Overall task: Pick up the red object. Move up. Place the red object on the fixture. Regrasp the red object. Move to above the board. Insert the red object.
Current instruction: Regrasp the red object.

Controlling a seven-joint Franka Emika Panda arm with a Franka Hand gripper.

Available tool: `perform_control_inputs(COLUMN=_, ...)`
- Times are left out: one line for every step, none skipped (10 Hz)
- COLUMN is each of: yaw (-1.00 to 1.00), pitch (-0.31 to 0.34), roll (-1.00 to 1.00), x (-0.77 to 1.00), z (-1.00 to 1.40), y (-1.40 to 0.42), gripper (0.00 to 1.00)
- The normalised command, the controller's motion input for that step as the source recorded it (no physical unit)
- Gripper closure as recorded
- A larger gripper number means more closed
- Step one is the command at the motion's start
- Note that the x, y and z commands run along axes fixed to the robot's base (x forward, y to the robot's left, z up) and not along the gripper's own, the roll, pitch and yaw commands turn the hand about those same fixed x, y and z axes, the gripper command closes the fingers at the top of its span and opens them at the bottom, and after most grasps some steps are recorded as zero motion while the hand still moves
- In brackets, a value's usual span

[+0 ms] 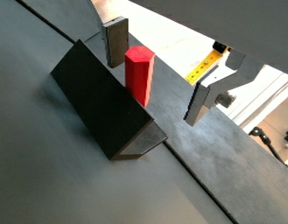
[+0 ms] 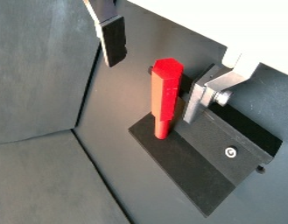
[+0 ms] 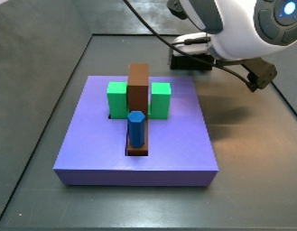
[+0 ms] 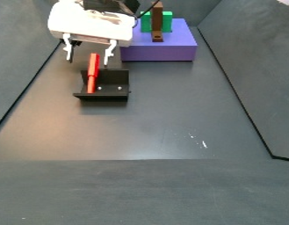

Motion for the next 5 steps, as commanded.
perform_control_inputs(yaw=0.00, pitch=0.000, roll=0.00, x=0.00, z=0.00, y=0.00, gripper=1.00)
perform_control_inputs(yaw=0.00, pitch=0.000, roll=0.00, x=0.00, z=0.00, y=0.00, gripper=1.00)
perform_control_inputs(yaw=0.00, pitch=0.000, roll=0.00, x=0.00, z=0.00, y=0.00, gripper=1.00)
perform_control_inputs(yaw=0.00, pitch=0.000, roll=0.00, x=0.00, z=0.00, y=0.00, gripper=1.00)
perform_control_inputs(yaw=0.00, pitch=0.000, roll=0.00, x=0.00, z=0.00, y=0.00, gripper=1.00)
